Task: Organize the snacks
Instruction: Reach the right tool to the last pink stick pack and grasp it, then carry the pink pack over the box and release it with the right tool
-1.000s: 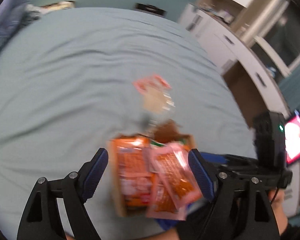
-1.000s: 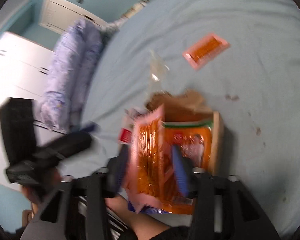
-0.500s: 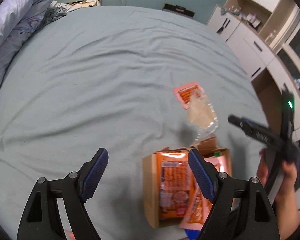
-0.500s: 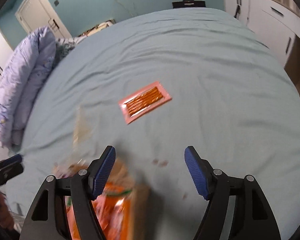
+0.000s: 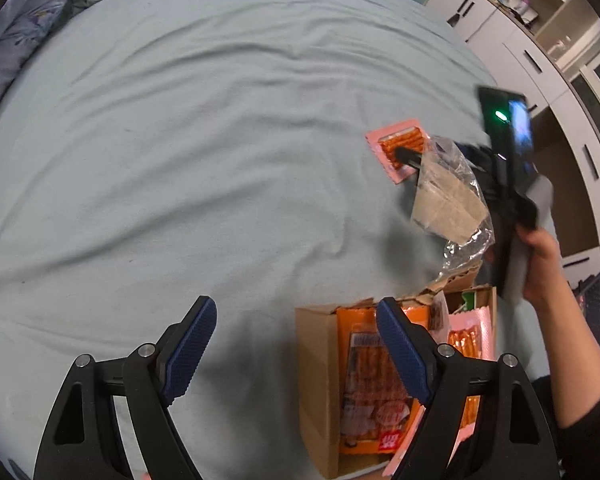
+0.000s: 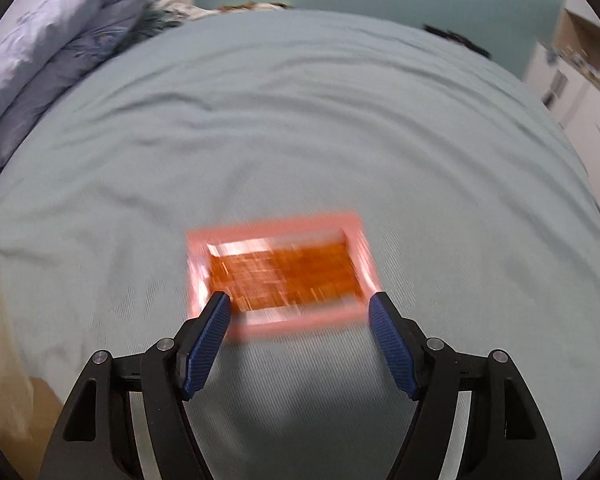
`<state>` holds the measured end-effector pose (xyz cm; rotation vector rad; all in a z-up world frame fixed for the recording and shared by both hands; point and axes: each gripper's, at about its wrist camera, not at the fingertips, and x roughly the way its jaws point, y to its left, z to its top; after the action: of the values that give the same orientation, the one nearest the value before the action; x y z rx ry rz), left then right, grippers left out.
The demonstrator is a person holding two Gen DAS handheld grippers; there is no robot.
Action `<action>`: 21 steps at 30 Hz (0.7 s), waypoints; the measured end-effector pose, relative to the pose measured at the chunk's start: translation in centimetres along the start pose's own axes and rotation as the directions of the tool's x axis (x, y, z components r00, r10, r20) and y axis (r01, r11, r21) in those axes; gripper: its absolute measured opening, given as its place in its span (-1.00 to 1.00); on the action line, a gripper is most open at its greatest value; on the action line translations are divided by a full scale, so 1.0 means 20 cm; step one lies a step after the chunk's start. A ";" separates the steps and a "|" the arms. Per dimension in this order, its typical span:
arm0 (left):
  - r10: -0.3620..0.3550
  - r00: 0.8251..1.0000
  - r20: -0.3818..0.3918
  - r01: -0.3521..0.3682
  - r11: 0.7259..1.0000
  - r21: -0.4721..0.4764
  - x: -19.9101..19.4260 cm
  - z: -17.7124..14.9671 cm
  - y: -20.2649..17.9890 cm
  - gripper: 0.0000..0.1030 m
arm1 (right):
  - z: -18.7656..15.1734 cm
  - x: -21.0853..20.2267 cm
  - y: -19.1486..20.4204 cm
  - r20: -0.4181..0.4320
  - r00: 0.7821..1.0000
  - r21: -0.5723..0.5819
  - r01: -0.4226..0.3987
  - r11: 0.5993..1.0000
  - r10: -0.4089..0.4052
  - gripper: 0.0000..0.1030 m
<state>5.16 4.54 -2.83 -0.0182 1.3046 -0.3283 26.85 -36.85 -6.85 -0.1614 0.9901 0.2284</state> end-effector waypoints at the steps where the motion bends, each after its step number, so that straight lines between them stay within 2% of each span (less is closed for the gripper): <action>1: 0.004 1.000 -0.005 -0.004 1.000 0.010 0.01 0.00 -0.01 0.61 | 0.03 0.04 0.02 0.005 1.000 -0.017 -0.005 1.000 0.005 0.45; 4: 0.022 1.000 -0.021 -0.022 0.999 0.028 0.05 0.01 -0.02 0.61 | 0.06 0.14 0.03 0.002 1.000 -0.058 -0.004 0.998 0.004 0.73; 6: 0.014 1.000 -0.027 -0.013 1.000 0.023 0.06 0.01 -0.02 0.61 | 0.06 0.17 0.05 0.015 1.000 -0.067 -0.009 0.998 0.010 0.78; 10: -0.001 0.999 -0.035 0.001 1.000 0.004 0.06 0.03 -0.02 0.61 | 0.04 0.16 0.02 0.006 1.000 -0.072 -0.029 0.997 0.030 0.77; 12: -0.008 0.999 -0.035 0.007 1.000 -0.006 0.06 0.02 -0.01 0.61 | -0.01 0.09 0.02 0.022 1.000 -0.071 -0.020 0.997 0.022 0.65; 14: -0.014 1.000 -0.027 0.013 1.000 -0.018 0.05 0.02 -0.01 0.61 | -0.05 0.02 0.01 0.027 0.999 -0.050 -0.026 0.998 0.027 0.64; 18: -0.016 0.998 0.056 0.018 0.999 -0.032 -0.03 0.01 0.00 0.61 | -0.13 -0.11 -0.01 0.019 1.000 -0.013 -0.010 1.000 0.010 0.62; 21: -0.028 0.989 0.146 0.036 0.998 -0.056 -0.15 -0.01 0.02 0.61 | -0.15 -0.26 -0.06 0.050 0.999 0.065 0.013 0.998 -0.016 0.62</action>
<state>4.45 5.72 -0.20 -0.1104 1.1701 -0.3104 21.94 -39.33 -4.08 -0.1032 0.9448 0.1860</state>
